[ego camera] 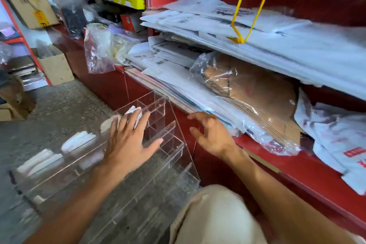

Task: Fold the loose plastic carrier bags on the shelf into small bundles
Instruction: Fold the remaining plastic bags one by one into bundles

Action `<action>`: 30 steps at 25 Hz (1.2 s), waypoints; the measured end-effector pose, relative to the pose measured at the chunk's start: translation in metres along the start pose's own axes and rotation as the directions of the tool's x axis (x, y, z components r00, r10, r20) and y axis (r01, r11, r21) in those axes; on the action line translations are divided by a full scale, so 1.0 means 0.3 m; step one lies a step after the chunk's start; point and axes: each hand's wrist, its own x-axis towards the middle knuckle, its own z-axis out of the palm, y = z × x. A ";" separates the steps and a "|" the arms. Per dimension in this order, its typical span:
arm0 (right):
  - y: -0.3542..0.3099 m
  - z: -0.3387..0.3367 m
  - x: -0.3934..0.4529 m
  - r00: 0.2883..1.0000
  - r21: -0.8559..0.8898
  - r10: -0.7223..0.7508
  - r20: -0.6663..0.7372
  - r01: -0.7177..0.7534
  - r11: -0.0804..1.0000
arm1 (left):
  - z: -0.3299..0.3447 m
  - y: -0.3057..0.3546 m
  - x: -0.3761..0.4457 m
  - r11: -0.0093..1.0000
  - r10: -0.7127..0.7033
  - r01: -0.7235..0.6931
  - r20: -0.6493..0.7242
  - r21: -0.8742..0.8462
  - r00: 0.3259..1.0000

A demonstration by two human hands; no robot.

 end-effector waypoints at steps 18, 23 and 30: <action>0.677 -0.650 -1.058 0.648 -0.192 0.692 -0.317 -0.759 0.622 | 0.118 1.276 0.096 0.531 0.839 -0.781 0.075 -0.329 0.540; 0.795 -0.678 -1.129 0.614 -0.200 0.714 -0.336 -0.788 0.583 | 0.139 1.529 0.068 0.466 0.882 -0.838 0.223 -0.282 0.415; 0.983 -0.750 -1.162 0.402 -0.291 0.766 -0.501 -0.912 0.288 | 0.207 1.673 0.072 0.518 0.846 -0.794 0.332 -0.318 0.418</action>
